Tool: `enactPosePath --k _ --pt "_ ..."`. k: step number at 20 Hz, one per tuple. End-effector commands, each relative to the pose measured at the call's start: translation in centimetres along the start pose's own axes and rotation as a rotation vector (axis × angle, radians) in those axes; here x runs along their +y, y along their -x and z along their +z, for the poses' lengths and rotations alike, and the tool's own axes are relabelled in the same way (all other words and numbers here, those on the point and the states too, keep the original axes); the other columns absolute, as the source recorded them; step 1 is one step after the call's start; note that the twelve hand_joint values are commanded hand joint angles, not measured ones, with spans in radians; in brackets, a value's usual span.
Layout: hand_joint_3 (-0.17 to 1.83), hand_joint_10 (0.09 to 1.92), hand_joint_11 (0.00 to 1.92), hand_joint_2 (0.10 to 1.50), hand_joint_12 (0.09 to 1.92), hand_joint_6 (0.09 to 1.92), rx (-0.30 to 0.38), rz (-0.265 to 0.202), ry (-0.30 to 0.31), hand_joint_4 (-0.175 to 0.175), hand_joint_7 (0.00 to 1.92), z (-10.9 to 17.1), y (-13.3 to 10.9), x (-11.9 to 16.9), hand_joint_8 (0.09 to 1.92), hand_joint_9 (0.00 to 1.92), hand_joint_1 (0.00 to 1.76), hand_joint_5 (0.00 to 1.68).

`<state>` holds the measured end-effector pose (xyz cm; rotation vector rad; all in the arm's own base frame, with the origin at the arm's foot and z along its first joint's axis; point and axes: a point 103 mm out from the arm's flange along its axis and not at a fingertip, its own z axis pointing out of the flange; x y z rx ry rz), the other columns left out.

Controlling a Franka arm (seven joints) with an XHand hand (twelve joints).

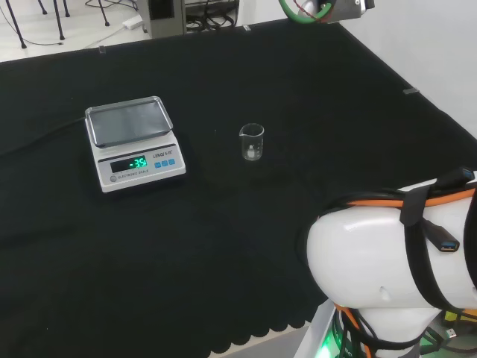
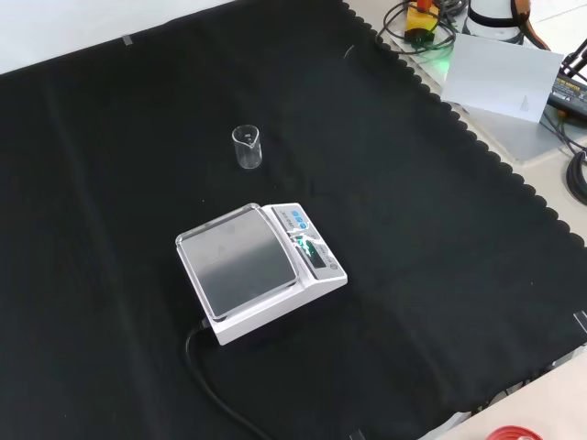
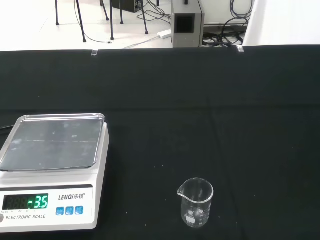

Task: Pick up the beaker.

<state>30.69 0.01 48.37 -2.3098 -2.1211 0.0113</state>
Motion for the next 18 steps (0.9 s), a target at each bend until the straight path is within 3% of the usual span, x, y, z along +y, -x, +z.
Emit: enactPosePath --k 1,6,8,18 --pt "-0.17 0.67 0.15 1.05 1.43 0.50 0.031 0.060 0.139 -0.041 0.35 -9.9 1.4 -5.1 0.63 0.56 0.82 0.39" --pt "-0.17 0.71 0.05 1.06 1.49 0.42 0.023 0.047 0.207 -0.041 0.35 -8.7 1.1 -3.4 0.63 0.51 0.77 0.41" --pt "-0.17 0.72 0.06 1.06 1.49 0.43 0.010 0.039 0.220 -0.041 0.36 -7.7 0.0 -2.1 0.63 0.52 0.77 0.43" --pt "-0.17 0.72 0.06 1.06 1.48 0.45 0.105 0.006 0.132 -0.040 0.38 -1.5 0.8 2.4 0.63 0.52 0.78 0.47"
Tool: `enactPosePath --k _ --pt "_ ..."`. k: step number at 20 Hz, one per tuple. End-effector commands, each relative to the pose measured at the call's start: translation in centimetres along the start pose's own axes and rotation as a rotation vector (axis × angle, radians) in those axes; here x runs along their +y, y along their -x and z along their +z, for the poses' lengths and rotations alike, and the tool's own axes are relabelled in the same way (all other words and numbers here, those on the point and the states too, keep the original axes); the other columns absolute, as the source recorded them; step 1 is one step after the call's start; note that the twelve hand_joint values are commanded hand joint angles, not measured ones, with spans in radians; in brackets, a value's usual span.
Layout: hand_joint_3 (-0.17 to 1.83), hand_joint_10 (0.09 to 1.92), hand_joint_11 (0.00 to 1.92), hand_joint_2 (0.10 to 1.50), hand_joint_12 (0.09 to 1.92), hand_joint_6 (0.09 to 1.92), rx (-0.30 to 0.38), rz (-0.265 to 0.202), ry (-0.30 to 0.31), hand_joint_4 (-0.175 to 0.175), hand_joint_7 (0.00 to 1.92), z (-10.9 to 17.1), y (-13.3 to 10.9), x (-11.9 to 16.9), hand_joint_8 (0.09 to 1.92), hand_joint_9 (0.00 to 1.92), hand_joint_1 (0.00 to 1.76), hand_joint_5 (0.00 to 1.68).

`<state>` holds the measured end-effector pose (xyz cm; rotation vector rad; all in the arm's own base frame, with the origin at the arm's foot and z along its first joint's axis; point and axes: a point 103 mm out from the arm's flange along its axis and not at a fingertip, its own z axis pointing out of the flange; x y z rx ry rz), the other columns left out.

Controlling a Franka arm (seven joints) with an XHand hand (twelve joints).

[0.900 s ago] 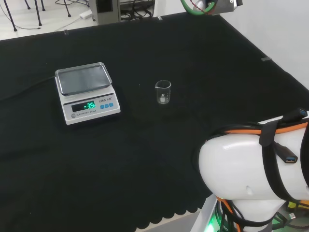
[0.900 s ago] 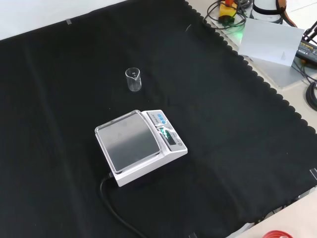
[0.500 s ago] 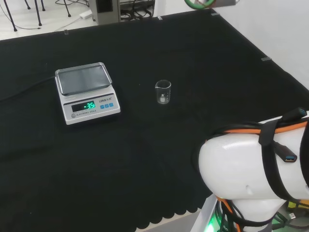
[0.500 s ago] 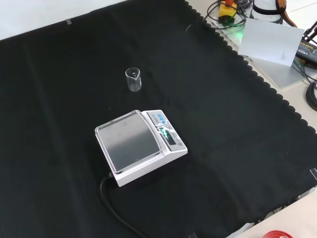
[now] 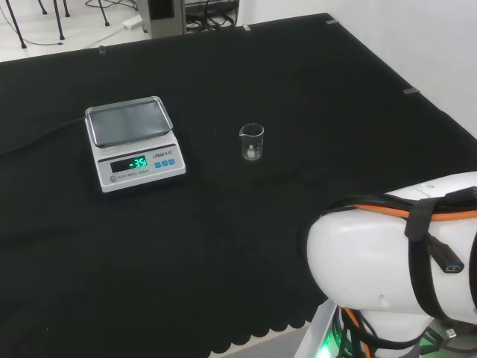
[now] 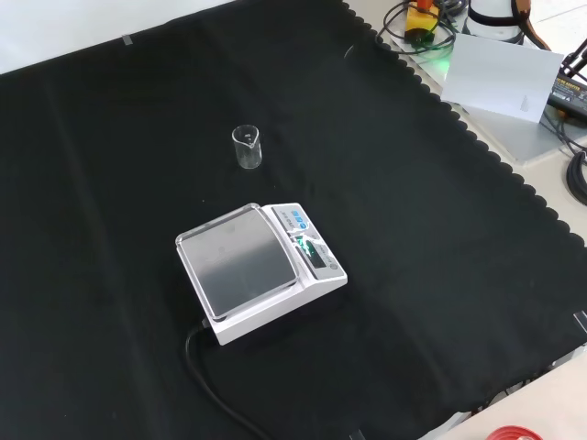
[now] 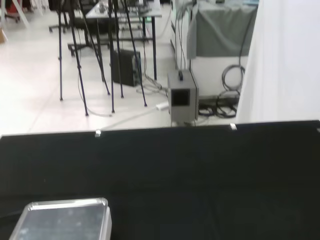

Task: Pick up the beaker.

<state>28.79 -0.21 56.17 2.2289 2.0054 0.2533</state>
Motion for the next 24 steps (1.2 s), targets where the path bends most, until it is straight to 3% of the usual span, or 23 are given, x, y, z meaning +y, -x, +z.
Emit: enactPosePath --k 1,9,13,18,24 --pt "-0.17 0.72 0.06 1.06 1.48 0.45 0.071 -0.007 -0.095 -0.040 0.38 7.6 0.6 3.2 0.63 0.52 0.78 0.47" --pt "-0.17 0.72 0.06 1.06 1.47 0.47 0.062 -0.015 -0.139 -0.040 0.39 10.5 0.4 5.2 0.63 0.53 0.79 0.48" --pt "-0.17 0.72 0.06 1.06 1.47 0.47 0.012 -0.027 -0.100 -0.041 0.39 12.0 -0.2 6.1 0.63 0.53 0.79 0.48" --pt "-0.17 0.72 0.06 1.05 1.47 0.48 0.024 -0.049 -0.126 -0.041 0.39 14.8 -1.3 7.5 0.63 0.53 0.80 0.48" --pt "-0.17 0.72 0.06 1.05 1.47 0.50 -0.044 -0.085 -0.123 -0.041 0.39 18.4 -1.7 8.5 0.63 0.52 0.80 0.49"
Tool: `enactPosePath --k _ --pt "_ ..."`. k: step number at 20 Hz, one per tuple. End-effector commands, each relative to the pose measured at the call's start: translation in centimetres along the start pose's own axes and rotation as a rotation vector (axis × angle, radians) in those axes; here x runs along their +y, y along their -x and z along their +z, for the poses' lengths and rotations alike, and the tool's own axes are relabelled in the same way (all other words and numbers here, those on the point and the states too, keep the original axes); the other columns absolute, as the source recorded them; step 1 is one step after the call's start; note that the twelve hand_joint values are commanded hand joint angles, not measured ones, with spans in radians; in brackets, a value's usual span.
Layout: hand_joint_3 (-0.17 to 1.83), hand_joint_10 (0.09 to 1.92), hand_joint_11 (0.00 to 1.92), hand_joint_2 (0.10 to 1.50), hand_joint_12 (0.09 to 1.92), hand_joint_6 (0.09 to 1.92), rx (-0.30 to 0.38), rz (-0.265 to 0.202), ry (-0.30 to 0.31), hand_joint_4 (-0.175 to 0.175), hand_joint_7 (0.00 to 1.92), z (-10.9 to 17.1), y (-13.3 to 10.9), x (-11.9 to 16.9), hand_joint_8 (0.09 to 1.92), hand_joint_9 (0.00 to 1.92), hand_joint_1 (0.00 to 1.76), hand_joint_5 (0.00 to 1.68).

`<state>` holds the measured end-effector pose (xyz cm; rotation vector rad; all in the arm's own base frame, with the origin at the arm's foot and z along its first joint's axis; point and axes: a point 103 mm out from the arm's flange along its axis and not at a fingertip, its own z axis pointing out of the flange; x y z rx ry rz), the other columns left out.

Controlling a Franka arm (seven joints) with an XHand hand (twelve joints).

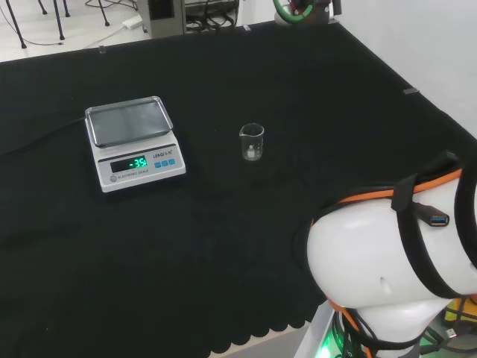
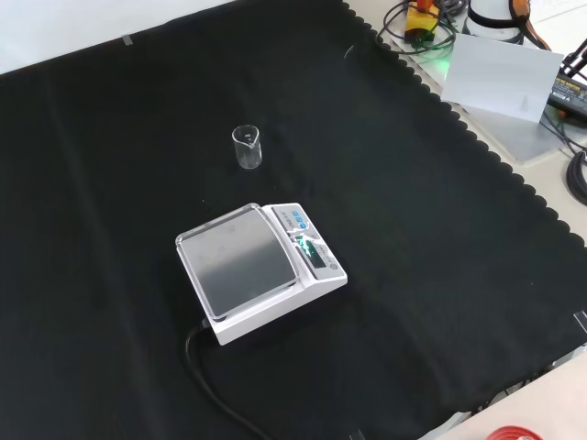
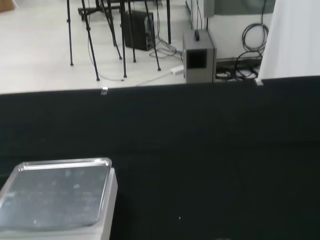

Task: Pick up the beaker.

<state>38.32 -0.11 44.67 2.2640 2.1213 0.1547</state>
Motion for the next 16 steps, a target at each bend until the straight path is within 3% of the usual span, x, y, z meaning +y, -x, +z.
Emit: enactPosePath --k 1,6,16 --pt "-0.17 0.72 0.07 1.05 1.47 0.50 -0.070 -0.049 -0.004 -0.041 0.39 5.5 -1.0 2.6 0.63 0.52 0.80 0.49" --pt "-0.17 0.72 0.07 1.05 1.47 0.51 -0.076 -0.052 0.006 -0.041 0.39 8.1 -0.7 3.5 0.63 0.52 0.81 0.48" --pt "-0.17 0.72 0.07 1.05 1.47 0.51 -0.060 -0.056 -0.056 -0.040 0.38 13.7 0.8 3.8 0.62 0.51 0.81 0.46"
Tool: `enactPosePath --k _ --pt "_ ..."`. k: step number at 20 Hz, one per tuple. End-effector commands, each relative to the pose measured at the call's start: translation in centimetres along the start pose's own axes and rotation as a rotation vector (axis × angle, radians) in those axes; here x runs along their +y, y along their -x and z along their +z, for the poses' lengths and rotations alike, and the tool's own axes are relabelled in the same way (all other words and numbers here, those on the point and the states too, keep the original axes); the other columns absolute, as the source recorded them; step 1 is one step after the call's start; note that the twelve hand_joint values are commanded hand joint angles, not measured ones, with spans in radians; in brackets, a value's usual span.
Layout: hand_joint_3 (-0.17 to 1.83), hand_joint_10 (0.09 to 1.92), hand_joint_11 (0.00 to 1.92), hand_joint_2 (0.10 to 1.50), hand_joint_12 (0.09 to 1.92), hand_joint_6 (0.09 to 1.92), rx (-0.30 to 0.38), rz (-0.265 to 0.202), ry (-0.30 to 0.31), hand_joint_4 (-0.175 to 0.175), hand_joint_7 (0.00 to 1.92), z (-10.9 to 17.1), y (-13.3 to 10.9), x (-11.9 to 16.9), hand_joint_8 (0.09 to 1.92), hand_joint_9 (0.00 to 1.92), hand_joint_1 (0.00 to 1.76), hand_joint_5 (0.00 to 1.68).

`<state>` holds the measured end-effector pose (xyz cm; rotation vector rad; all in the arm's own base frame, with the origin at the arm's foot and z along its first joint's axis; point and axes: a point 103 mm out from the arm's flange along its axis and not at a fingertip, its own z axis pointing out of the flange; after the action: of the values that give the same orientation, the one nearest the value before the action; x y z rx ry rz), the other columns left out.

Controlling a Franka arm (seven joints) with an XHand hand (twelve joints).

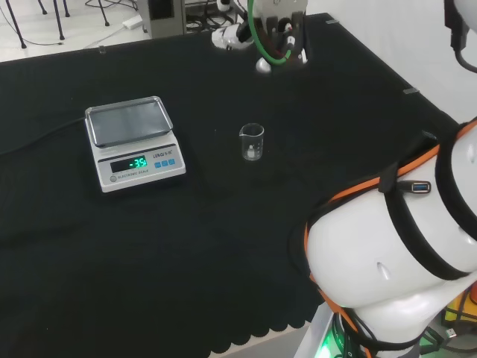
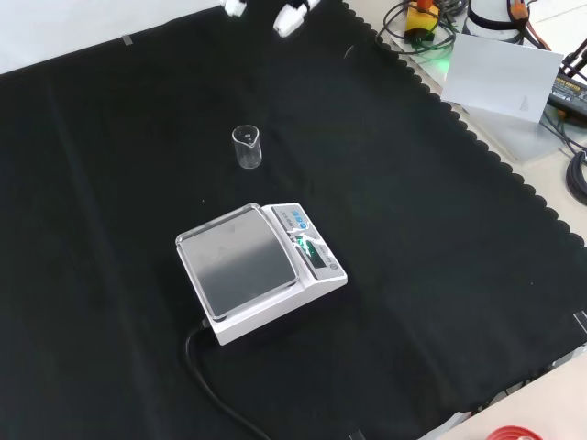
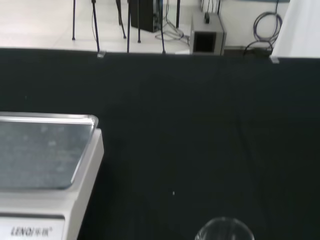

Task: Pick up the beaker.

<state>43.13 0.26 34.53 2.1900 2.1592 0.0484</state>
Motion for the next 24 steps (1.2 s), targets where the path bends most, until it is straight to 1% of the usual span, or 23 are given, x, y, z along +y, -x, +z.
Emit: enactPosePath --k 1,3,6,12,15,19,22,24 --pt "-0.17 0.72 0.07 1.05 1.47 0.51 0.016 -0.003 -0.037 -0.040 0.38 3.7 0.8 0.1 0.62 0.51 0.81 0.46" --pt "-0.17 0.72 0.07 1.05 1.47 0.52 0.026 -0.004 -0.053 -0.040 0.37 4.8 0.9 0.1 0.62 0.51 0.81 0.46" --pt "-0.17 0.73 0.07 1.05 1.47 0.52 0.057 -0.022 -0.067 -0.040 0.37 6.3 1.0 0.0 0.63 0.51 0.82 0.46" --pt "-0.17 0.73 0.07 1.05 1.47 0.53 0.061 -0.014 -0.106 -0.040 0.37 8.8 1.1 -0.3 0.63 0.51 0.82 0.46" --pt "-0.17 0.73 0.07 1.05 1.47 0.53 0.050 -0.011 -0.132 -0.041 0.37 10.3 1.0 -0.2 0.63 0.51 0.82 0.45" --pt "-0.17 0.73 0.07 1.05 1.47 0.52 0.064 -0.014 -0.187 -0.040 0.36 12.4 1.1 0.2 0.62 0.51 0.82 0.42" --pt "-0.17 0.76 0.05 1.05 1.48 0.50 0.086 -0.014 -0.216 -0.040 0.27 13.6 1.4 0.4 0.64 0.40 0.81 0.35" --pt "-0.17 0.79 0.01 1.04 1.43 0.47 0.095 -0.009 -0.226 -0.036 0.19 14.1 1.5 0.3 0.63 0.19 0.80 0.34"
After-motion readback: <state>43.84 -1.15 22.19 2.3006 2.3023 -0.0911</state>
